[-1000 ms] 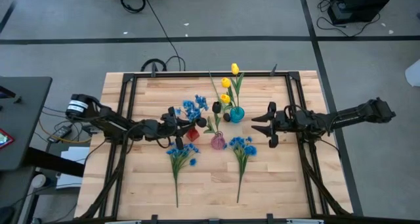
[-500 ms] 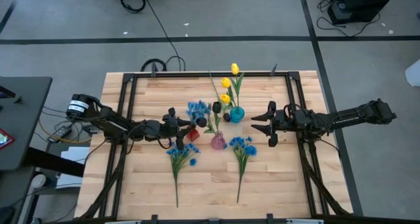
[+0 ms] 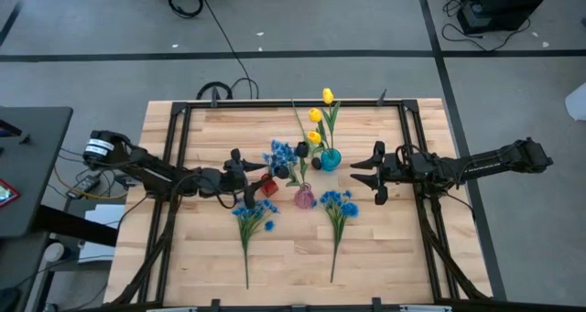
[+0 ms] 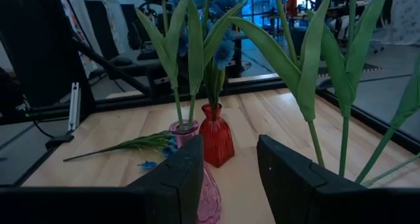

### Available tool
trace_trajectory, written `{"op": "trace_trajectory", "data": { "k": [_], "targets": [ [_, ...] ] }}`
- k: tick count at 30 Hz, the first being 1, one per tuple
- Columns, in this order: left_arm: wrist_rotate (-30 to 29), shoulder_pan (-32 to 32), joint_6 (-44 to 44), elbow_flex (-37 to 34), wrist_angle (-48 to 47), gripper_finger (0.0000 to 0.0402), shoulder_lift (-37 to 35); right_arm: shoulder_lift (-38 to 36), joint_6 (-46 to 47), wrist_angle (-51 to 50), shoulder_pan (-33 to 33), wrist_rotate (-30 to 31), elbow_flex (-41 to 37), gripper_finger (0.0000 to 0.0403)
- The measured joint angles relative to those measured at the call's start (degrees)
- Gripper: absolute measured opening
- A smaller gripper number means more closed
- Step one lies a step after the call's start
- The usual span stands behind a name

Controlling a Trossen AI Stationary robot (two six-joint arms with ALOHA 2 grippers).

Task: Sort flowers into vase by color
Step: Put the left blue flower into the red vase

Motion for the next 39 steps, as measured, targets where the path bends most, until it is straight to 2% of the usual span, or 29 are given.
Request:
{"op": "trace_trajectory", "data": {
  "k": [7, 11, 15, 21, 26, 31, 34, 39],
  "targets": [
    [-7.5, -6.9, -0.2, 0.0, -10.1, 0.0218, -8.7, 0.0, 0.0, -0.4, 0.0, 0.0, 0.0, 0.0153],
    [-12.7, -11.8, -6.1, 2.5, -21.0, 0.0218, -11.0, 0.0, -0.9, -0.8, 0.0, 0.0, 0.0, 0.0153],
    [-15.1, -15.8, -14.5, 8.0, -33.5, 0.022, -9.7, 0.0, -1.1, -0.7, -0.4, -0.1, 0.0, 0.0153],
    [-16.1, -20.4, -24.3, 18.1, -44.9, 0.0225, -5.9, 0.0, 0.4, -1.1, -0.6, -0.3, 0.0, 0.0153],
    [-15.9, -24.1, -39.1, 27.1, -62.1, 0.0223, -3.5, 0.0, -0.3, -1.1, -0.6, -0.3, 0.0, 0.0153],
    [-9.2, -27.1, -61.5, 31.6, -75.3, 0.0223, -1.2, -0.1, -4.3, 0.2, -0.6, -0.3, 0.8, 0.0153],
    [-2.7, -28.7, -71.4, 31.7, -76.5, 0.0223, -0.1, -0.2, -5.9, 0.7, -0.5, -1.4, 1.9, 0.0153],
    [4.3, -29.7, -80.2, 31.7, -74.2, 0.0223, 1.9, 0.1, -6.8, -0.3, -0.5, -7.0, 1.5, 0.0153]
  ]
}}
